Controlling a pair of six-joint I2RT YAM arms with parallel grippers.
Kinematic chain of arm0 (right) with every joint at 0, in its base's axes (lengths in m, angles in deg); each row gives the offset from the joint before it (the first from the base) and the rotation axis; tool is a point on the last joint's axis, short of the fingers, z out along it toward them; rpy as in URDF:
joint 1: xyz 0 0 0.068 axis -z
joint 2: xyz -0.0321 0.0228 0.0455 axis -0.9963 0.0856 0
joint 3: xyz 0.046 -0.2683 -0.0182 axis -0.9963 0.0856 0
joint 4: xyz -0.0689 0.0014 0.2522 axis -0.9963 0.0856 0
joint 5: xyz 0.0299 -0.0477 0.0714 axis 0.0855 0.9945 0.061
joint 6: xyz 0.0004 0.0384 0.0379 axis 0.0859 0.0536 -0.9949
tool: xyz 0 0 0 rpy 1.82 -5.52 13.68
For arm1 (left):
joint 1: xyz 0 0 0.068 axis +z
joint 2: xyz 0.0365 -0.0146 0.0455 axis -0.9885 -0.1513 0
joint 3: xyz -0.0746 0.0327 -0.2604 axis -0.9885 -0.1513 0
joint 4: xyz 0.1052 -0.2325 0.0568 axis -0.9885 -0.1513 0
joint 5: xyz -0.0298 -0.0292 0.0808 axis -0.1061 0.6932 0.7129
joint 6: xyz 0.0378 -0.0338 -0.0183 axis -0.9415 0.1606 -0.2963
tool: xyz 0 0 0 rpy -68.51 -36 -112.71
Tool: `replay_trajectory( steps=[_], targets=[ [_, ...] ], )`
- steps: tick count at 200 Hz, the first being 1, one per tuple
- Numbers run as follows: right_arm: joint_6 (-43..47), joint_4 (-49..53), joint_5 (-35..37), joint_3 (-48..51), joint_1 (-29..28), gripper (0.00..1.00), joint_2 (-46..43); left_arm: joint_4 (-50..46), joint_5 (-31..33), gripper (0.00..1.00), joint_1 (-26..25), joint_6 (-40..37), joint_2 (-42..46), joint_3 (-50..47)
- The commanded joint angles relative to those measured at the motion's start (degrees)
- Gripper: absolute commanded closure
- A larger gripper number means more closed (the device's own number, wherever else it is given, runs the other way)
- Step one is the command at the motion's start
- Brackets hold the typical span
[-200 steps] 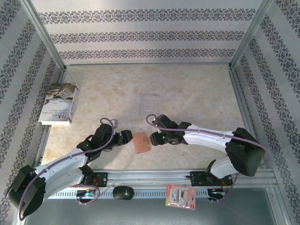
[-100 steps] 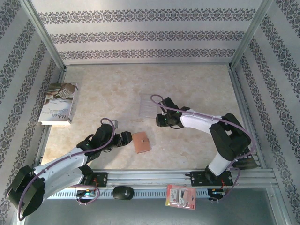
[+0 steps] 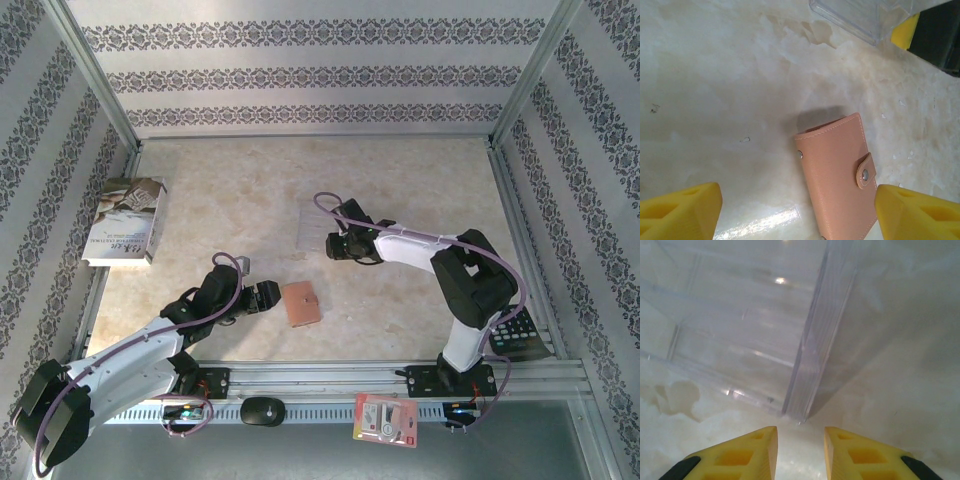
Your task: Take the credit cards out of the card holder
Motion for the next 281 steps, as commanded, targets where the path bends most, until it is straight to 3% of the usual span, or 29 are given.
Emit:
replay_trajectory(
  steps=[1,51,110,132,152,205,236,281],
  targets=[
    [-0.39,0.12,2.59,-2.49,1.24,0.69,1.4,-2.01,0.5,0.2,-0.7,-1.5,-0.19,1.55],
    [0.62,2.27,5.1,-4.39,3.04,0.68,1.78,-1.65,-0.1,0.18,-0.7,-1.59,-0.31,1.62],
    [2.46,2.46,3.74,4.27,-1.29,0.44,-10.64,-0.67,-2.34,0.17,-0.72,-2.49,-0.32,1.89],
    [2.77,-0.9,-5.76,10.12,-3.37,0.42,-15.63,1.94,-4.16,0.17,-0.83,-2.72,-1.93,1.6],
    [3.16,-0.65,-10.06,12.29,-7.03,0.42,-17.34,4.48,-5.99,0.2,-0.89,-2.55,-4.78,1.62],
    [3.28,0.99,-14.41,12.97,-13.73,0.44,-15.04,9.08,-8.2,0.3,-1.67,-1.45,-8.19,1.0],
    [4.7,3.13,-9.95,11.12,-17.61,0.42,-13.69,7.37,-7.53,0.34,-1.76,-1.05,-7.65,1.21],
    [4.71,4.34,-2.36,8.81,-21.28,0.39,-10.96,-3.28,-0.51,0.34,-1.77,-1.0,-1.29,2.01]
  ],
)
